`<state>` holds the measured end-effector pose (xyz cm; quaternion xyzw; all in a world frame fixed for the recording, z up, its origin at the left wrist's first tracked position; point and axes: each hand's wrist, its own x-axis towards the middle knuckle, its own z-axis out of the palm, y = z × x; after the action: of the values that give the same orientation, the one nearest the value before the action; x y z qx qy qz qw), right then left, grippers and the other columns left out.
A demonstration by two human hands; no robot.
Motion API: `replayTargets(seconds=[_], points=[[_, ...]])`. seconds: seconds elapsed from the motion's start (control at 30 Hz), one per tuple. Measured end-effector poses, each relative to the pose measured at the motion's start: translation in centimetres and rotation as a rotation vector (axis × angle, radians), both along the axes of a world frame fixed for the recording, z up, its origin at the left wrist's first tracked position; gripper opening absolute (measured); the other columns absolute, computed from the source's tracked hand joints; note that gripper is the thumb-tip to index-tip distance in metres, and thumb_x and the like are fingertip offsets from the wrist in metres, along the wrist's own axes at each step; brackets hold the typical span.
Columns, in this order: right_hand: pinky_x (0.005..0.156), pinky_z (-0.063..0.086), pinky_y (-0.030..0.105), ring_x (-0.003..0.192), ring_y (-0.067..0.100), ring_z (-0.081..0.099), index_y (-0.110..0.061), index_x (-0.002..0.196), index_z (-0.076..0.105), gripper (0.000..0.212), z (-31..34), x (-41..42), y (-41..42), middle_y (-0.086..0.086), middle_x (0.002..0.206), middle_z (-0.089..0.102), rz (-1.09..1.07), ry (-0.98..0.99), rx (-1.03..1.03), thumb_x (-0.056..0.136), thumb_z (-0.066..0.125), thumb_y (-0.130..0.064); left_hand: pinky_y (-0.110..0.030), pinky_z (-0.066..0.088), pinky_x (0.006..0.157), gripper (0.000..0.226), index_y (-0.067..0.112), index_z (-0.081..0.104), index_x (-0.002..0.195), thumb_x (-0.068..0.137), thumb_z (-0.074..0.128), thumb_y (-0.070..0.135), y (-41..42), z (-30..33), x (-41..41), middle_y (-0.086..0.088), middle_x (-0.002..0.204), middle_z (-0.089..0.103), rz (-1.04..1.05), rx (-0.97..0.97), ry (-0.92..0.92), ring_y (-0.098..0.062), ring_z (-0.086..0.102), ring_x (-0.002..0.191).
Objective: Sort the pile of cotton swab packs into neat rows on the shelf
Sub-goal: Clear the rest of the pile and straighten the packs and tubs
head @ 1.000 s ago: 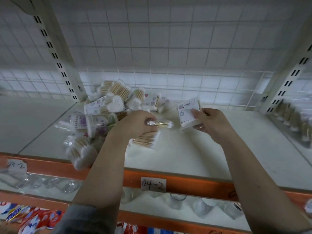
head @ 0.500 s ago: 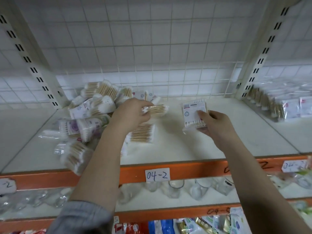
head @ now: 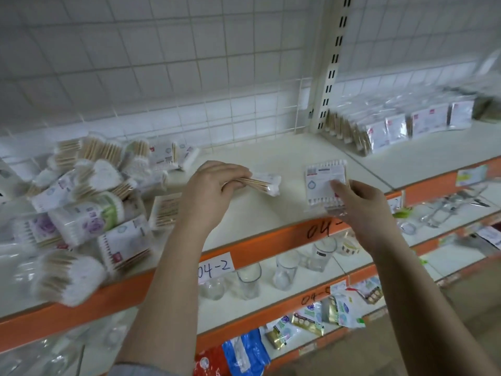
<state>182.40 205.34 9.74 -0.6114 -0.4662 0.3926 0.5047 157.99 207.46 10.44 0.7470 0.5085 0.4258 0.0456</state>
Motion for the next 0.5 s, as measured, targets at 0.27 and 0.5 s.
replayTargets(seconds=[0.27, 0.5], points=[[0.067, 0.05, 0.04, 0.069, 0.026, 0.057, -0.009, 0.072, 0.064, 0.025, -0.4, 10.2, -0.1, 0.018, 0.076, 0.064, -0.152, 0.114, -0.005, 0.085, 0.06, -0.03, -0.003, 0.033, 0.087, 0.021, 0.019, 0.075, 0.094, 0.078, 0.069, 0.005, 1.8, 0.6, 10.2, 0.021, 0.094, 0.062, -0.084, -0.02, -0.054, -0.003, 0.052, 0.096], [0.078, 0.056, 0.046, 0.074, 0.022, 0.058, 0.0, 0.075, 0.059, 0.032, -0.5, 22.2, 2.1, 0.028, 0.081, 0.059, -0.101, 0.141, 0.017, 0.084, 0.063, -0.03, -0.002, 0.034, 0.087, 0.021, 0.019, 0.076, 0.092, 0.079, 0.069, 0.004, 3.8, -0.4, 22.5, 0.02, 0.094, 0.063, -0.047, 0.022, -0.067, 0.0, 0.05, 0.095]])
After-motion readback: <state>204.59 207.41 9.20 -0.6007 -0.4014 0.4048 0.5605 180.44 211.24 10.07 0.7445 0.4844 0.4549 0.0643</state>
